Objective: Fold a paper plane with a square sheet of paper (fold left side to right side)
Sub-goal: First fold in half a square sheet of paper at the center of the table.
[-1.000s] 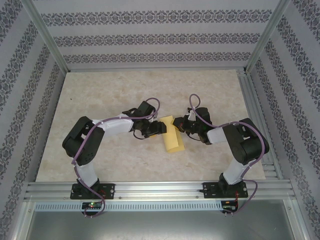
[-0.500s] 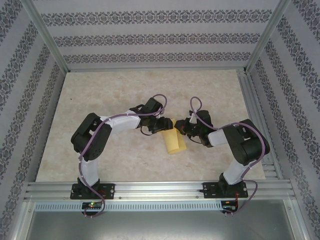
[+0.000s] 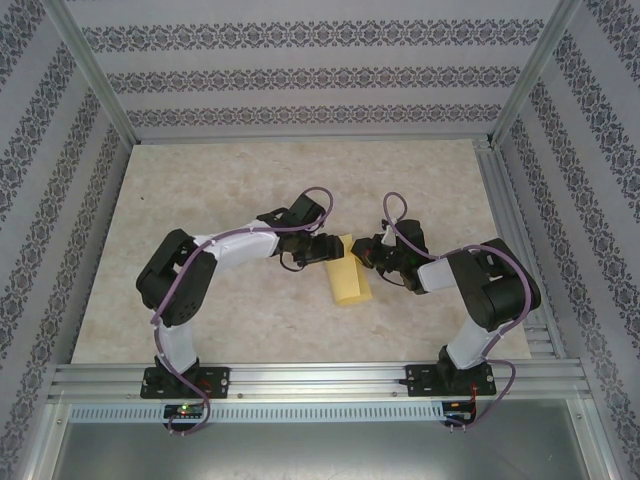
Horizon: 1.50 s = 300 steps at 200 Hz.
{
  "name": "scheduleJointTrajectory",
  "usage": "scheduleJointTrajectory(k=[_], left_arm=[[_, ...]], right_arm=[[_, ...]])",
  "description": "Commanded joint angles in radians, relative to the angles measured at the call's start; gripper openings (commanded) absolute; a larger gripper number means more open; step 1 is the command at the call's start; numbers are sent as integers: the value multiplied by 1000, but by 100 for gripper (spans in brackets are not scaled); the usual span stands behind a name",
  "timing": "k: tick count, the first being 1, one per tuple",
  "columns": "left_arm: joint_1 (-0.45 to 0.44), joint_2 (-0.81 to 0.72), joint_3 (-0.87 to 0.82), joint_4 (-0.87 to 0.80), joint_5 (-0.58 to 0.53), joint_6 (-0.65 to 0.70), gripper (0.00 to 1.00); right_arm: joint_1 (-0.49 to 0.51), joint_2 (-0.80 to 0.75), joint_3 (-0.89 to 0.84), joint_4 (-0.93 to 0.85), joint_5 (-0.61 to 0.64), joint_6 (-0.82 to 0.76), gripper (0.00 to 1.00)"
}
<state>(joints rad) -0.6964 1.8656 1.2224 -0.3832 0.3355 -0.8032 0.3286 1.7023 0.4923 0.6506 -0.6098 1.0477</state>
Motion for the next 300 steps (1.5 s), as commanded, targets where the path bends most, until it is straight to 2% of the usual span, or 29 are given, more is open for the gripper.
scheduleJointTrajectory(k=[1,17,31,125,195,273,300], left_arm=[[-11,6,-52,82,59,-43,69],[-15,23,-83,178,100,-99,70],[-18,29,-81,197,104,-116,71],[-48,85,-59,171,68,-114,64],[-51,97,-47,155,47,-102,64],[-51,98,-36,129,17,-85,60],[-51,101,-26,113,16,-80,60]], right_arm=[[-6,-14,-6,25,19,-15,0],[-8,-16,-9,27,20,-12,0],[-7,-16,-10,27,20,-12,0],[-8,-13,-14,30,25,-13,4],[-32,-60,-17,-34,36,-41,24],[-77,-236,40,-377,96,-211,48],[-95,-314,76,-562,156,-318,57]])
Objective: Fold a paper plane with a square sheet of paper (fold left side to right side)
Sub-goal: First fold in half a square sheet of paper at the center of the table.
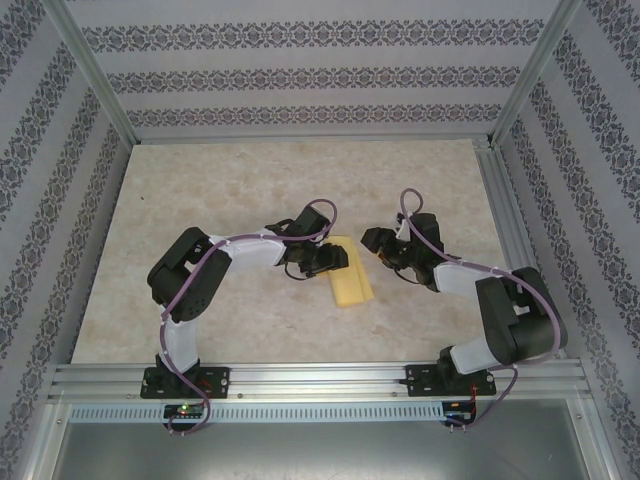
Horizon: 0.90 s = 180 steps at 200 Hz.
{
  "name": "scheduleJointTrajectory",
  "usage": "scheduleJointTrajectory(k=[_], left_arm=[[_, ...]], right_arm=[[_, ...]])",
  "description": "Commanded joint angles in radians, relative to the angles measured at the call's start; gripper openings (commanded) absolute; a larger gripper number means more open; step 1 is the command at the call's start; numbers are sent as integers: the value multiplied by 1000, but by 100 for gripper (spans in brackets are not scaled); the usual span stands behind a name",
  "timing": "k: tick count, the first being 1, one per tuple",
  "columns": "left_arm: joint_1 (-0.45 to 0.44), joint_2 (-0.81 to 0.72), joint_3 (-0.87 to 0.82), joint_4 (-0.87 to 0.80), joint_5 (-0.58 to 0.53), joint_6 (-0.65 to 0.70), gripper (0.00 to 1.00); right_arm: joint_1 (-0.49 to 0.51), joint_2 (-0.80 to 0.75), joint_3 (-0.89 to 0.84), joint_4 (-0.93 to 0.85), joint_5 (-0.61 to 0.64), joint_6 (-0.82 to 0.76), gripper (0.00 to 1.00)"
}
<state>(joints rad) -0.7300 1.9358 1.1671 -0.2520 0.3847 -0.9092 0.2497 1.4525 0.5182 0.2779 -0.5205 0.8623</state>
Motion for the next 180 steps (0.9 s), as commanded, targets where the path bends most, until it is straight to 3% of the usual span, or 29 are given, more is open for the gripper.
scheduleJointTrajectory(k=[1,26,46,80,180], left_arm=[[-17,31,29,-19,-35,26,60],[-17,34,40,-31,-40,33,59],[-17,33,48,-46,-45,41,59],[-17,35,58,-58,-58,47,59],[-16,77,98,-118,-66,71,58]], right_arm=[[-18,-66,52,-197,68,-137,58],[-40,-123,89,-342,91,-222,62],[-44,-150,85,-381,67,-247,68],[-25,-180,53,-413,43,-240,68],[3,-172,1,-399,73,-212,57]])
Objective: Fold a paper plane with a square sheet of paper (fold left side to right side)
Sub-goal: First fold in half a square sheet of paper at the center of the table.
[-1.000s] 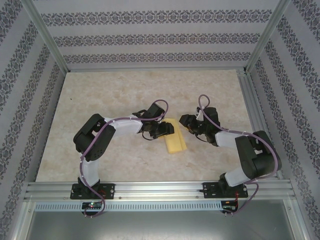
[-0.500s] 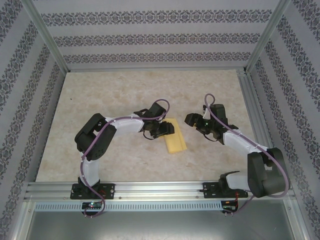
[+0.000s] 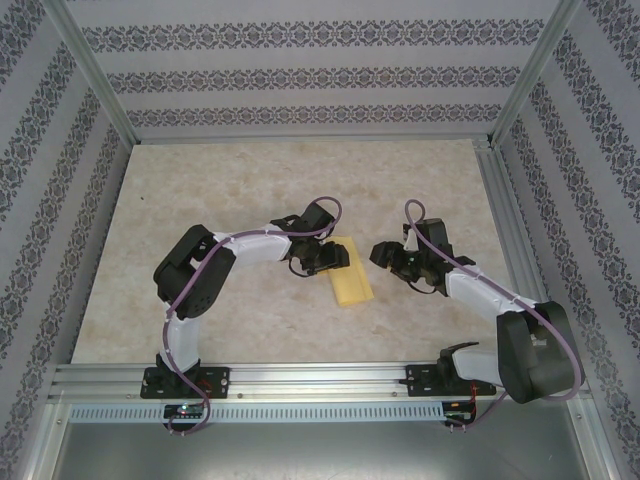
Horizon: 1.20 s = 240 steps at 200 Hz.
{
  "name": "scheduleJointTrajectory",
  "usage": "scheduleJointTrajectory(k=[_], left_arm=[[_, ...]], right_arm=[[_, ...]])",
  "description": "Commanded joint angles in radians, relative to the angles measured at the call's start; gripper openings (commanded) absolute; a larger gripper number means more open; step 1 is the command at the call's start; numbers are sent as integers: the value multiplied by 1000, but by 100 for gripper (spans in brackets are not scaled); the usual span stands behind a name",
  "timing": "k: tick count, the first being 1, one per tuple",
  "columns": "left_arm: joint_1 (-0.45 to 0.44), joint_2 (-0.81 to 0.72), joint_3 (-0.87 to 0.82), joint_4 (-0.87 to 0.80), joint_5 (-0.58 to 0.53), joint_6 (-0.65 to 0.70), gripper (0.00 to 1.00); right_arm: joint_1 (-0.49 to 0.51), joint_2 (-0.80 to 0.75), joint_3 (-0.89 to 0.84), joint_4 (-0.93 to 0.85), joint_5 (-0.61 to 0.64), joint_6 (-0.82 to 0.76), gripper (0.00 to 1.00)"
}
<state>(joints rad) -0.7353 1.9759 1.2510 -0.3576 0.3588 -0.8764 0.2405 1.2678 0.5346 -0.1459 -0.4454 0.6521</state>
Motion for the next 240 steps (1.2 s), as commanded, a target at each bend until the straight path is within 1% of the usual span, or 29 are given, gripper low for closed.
scheduleJointTrajectory(k=[1,22,51,85,95,130,144,165,208,240], left_arm=[[-10,37,14,-13,-42,39,58],[-10,36,18,-23,-51,43,58],[-10,32,24,-28,-55,49,57],[-10,33,40,-44,-57,66,50],[-10,32,43,-44,-54,69,48],[-10,32,51,-57,-60,81,46],[-10,32,53,-66,-67,89,42],[-10,33,62,-77,-65,104,37],[-2,36,88,-124,-54,152,36],[32,31,97,-170,-18,215,35]], right_arm=[[12,15,-15,26,-3,-1,56],[49,45,-20,32,-14,12,56],[112,63,-41,43,18,42,57],[159,65,-56,67,48,68,57],[158,65,-55,68,49,69,57],[155,61,-51,56,61,58,57],[150,58,-53,52,61,54,57],[138,51,-59,47,60,48,57],[110,35,-69,28,56,29,57],[84,19,-72,7,50,13,57]])
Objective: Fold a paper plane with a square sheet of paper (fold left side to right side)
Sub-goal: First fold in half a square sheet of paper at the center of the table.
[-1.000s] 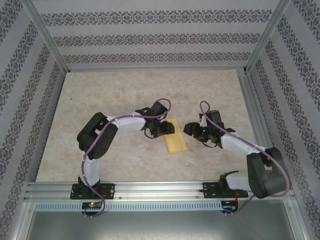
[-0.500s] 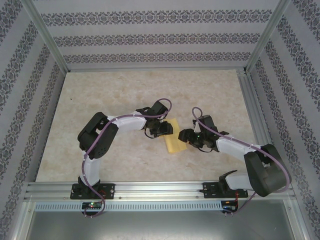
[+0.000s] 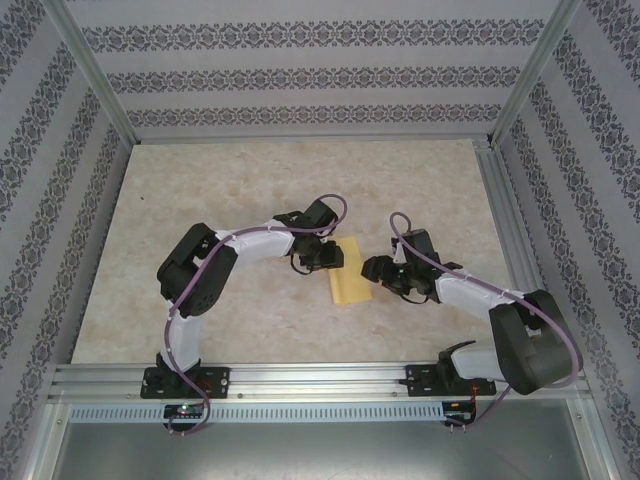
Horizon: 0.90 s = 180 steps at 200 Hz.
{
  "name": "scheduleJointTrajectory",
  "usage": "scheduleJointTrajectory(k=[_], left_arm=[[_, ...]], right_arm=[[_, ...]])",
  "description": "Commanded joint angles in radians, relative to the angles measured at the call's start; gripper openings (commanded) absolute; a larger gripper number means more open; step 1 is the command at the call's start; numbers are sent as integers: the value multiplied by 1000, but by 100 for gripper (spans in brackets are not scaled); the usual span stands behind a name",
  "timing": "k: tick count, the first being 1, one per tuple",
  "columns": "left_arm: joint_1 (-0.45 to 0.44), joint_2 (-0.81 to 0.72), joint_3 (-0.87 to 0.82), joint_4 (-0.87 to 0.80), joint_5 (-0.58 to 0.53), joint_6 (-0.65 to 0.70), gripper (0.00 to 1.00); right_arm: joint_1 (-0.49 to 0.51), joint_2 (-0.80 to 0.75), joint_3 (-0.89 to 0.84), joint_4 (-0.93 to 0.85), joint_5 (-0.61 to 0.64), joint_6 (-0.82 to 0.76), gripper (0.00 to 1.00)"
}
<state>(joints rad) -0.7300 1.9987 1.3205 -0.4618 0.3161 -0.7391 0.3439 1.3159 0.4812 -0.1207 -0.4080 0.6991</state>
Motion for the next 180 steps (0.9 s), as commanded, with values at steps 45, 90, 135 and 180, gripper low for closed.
scheduleJointTrajectory(k=[45,90,135,180], left_arm=[[79,19,61,-156,88,196,34],[98,63,112,-193,130,241,36],[98,86,106,-167,147,215,42],[95,83,100,-170,140,208,48]], right_arm=[[-31,-28,-12,-21,-6,-42,57],[-29,-17,-2,-17,-13,-40,57],[-29,-17,2,-18,-11,-41,57],[-28,-11,-1,-10,-16,-43,57]])
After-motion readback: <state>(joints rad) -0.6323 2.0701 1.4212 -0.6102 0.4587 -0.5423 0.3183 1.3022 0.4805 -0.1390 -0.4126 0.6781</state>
